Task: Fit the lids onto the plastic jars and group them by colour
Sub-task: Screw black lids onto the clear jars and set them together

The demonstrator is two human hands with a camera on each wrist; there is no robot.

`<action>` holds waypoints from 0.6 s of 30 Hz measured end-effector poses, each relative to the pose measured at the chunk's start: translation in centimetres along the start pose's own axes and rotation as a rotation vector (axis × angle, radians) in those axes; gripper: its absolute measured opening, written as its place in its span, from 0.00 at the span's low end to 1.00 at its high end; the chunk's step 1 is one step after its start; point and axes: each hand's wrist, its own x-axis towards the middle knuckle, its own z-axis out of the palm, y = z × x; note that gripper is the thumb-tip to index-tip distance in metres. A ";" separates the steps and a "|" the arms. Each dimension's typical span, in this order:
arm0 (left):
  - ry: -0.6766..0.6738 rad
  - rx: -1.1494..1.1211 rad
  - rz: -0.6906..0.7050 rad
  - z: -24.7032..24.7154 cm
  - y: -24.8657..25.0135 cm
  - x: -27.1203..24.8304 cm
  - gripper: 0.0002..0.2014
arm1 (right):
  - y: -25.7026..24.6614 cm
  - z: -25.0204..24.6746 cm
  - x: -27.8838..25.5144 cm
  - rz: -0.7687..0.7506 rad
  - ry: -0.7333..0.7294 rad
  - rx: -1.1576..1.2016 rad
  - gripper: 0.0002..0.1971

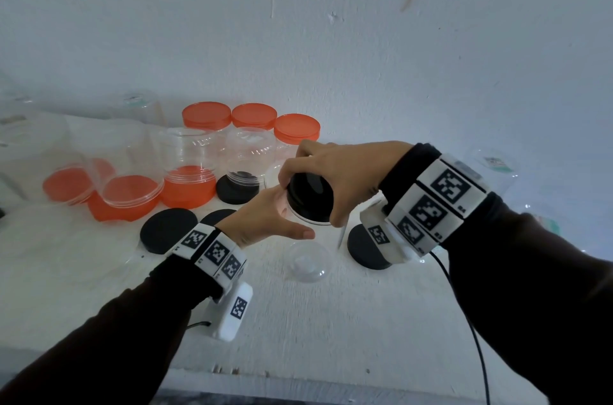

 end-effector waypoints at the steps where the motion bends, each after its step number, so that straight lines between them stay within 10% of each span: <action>1: 0.001 -0.004 0.001 0.0 0.0 -0.1 0.46 | 0.0 0.0 0.0 0.002 0.004 0.007 0.38; 18: 0.054 0.011 0.026 0.6 0.4 -0.6 0.34 | 0.5 0.6 0.0 -0.013 0.189 0.022 0.34</action>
